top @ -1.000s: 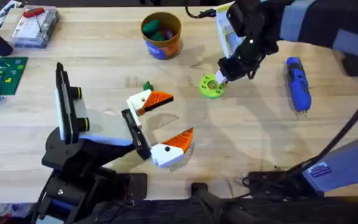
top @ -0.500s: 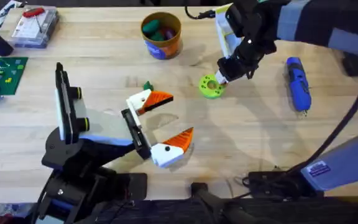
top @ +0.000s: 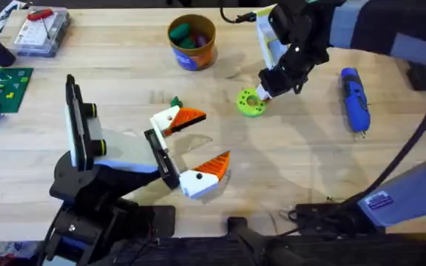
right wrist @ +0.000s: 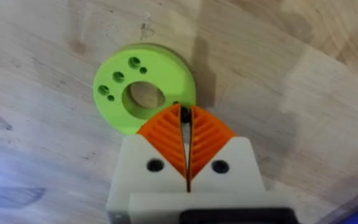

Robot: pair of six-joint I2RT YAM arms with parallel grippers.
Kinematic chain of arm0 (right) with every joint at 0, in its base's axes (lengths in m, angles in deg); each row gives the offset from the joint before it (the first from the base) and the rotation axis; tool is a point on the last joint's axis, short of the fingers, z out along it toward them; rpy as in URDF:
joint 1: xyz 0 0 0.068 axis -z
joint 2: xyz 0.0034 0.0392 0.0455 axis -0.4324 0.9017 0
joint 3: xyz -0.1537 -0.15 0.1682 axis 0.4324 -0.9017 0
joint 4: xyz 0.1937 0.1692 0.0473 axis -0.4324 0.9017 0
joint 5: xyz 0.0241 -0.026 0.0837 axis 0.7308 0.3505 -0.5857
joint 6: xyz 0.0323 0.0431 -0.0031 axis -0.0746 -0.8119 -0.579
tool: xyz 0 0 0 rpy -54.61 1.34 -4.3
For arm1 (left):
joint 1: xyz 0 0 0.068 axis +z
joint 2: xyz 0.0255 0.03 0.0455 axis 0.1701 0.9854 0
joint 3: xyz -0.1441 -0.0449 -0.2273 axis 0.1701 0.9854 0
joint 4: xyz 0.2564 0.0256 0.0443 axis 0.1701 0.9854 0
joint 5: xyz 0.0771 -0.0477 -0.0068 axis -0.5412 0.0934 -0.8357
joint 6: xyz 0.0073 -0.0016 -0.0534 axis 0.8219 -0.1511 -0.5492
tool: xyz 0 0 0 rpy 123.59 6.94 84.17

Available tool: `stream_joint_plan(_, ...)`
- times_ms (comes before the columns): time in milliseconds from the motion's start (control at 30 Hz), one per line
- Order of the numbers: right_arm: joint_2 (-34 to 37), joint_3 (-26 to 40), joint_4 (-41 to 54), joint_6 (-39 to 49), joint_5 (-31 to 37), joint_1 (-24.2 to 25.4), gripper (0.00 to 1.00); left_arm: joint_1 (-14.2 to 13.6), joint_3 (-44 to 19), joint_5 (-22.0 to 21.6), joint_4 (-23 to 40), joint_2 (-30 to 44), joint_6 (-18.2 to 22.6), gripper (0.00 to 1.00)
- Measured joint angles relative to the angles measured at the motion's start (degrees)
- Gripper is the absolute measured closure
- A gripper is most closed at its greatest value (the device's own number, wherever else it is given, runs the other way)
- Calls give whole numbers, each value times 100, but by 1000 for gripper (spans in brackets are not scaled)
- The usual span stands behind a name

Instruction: Pick up the gripper from the table and insert it into the empty holder that is missing its gripper. Then pick up a screw, insert it into the mounting hole, and use the screwdriver to tighten it. Finally, clean up the table by picking up the vegetable and placing it into the bucket.

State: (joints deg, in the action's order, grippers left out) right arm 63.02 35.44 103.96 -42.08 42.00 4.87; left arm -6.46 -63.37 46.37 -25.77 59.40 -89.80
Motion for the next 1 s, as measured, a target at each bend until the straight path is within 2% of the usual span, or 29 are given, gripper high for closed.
stream_joint_plan(267, -206, 210, 601, 0, 0, -2, 998, 0, 0, 0, 0, 0, -2, 14)
stream_joint_plan(567, -1102, 859, 1273, 20, 0, -2, 998, 0, 0, 0, -2, 0, -2, 14)
stream_joint_plan(1000, -1543, 1866, 2320, 463, 4, -74, 998, 0, 0, 0, -2, 0, 0, 14)
